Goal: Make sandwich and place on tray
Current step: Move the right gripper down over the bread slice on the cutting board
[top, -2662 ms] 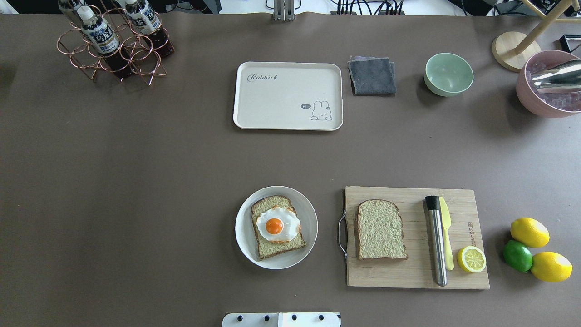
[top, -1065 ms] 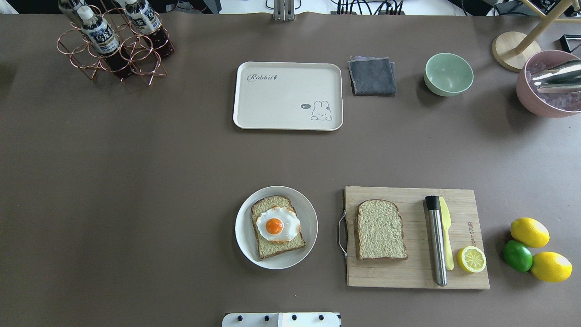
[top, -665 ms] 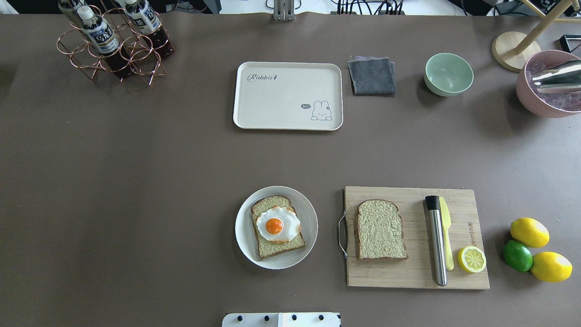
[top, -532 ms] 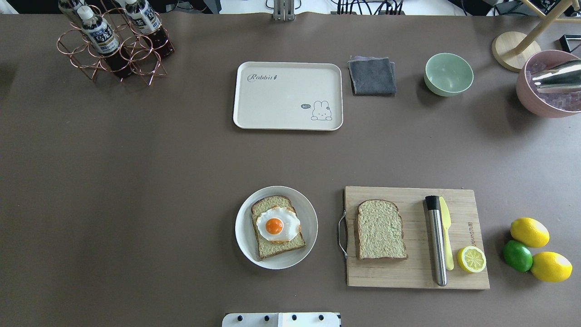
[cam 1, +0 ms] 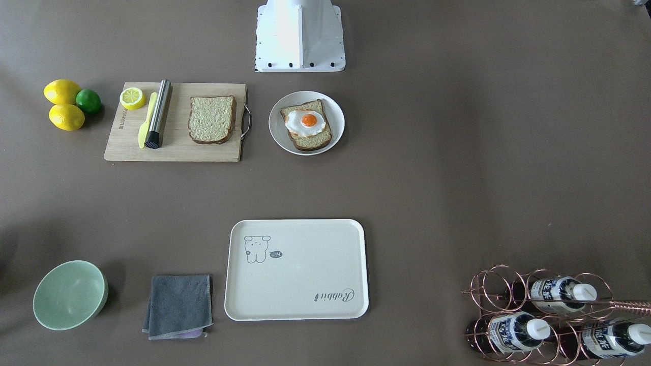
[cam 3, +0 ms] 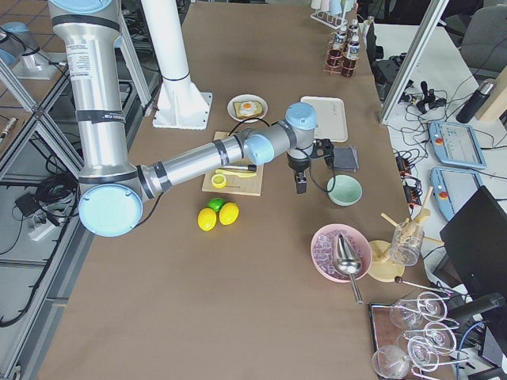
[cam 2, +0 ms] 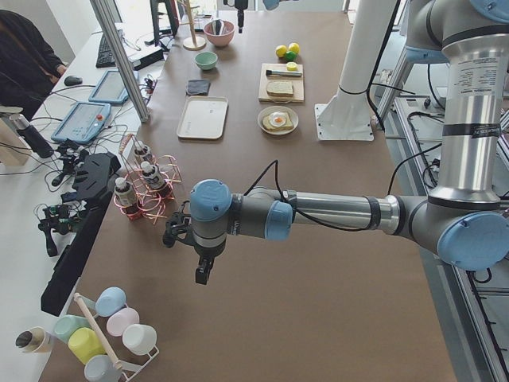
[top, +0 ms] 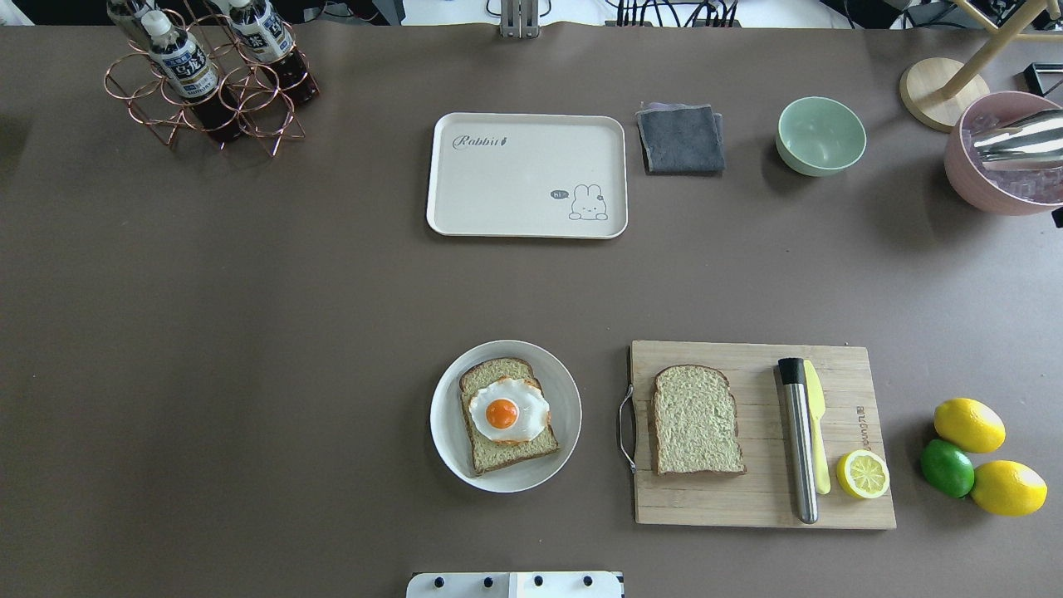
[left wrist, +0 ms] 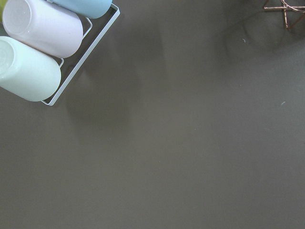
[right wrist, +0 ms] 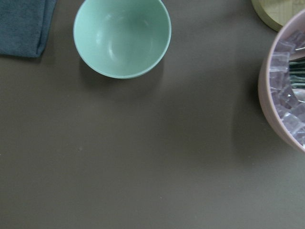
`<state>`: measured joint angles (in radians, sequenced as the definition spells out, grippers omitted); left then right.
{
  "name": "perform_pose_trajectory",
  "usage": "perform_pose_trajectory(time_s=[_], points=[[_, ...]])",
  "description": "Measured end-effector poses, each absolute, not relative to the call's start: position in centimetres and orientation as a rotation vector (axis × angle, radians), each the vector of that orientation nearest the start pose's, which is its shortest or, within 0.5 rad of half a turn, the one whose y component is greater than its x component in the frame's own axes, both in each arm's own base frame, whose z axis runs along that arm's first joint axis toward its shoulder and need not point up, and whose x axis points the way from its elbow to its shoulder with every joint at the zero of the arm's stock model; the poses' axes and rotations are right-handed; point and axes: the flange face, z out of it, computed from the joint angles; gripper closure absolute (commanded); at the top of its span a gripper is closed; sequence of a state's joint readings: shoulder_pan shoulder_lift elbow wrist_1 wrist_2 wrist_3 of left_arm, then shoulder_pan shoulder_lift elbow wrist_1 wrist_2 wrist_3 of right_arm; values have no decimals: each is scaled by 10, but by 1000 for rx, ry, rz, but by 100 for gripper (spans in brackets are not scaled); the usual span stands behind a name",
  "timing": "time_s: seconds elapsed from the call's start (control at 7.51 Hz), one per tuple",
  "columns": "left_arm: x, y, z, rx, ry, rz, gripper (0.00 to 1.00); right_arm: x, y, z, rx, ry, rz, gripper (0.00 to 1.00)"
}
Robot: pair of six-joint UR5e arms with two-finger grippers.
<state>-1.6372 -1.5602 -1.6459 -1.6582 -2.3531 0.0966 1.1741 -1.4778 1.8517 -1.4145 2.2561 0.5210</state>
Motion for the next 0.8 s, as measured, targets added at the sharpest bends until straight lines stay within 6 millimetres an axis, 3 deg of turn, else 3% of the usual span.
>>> perform_pose_trajectory(time_s=[0.4,0.67,0.8], points=[[-95,-491,617,206,767,90,2,-252,-485,408,184,-895,10,0],[-94,-491,617,206,767,91,2,-308,-453,384,169,-913,47,0],[-94,-491,618,205,767,91,2,-326,-441,378,162,-918,42,0]])
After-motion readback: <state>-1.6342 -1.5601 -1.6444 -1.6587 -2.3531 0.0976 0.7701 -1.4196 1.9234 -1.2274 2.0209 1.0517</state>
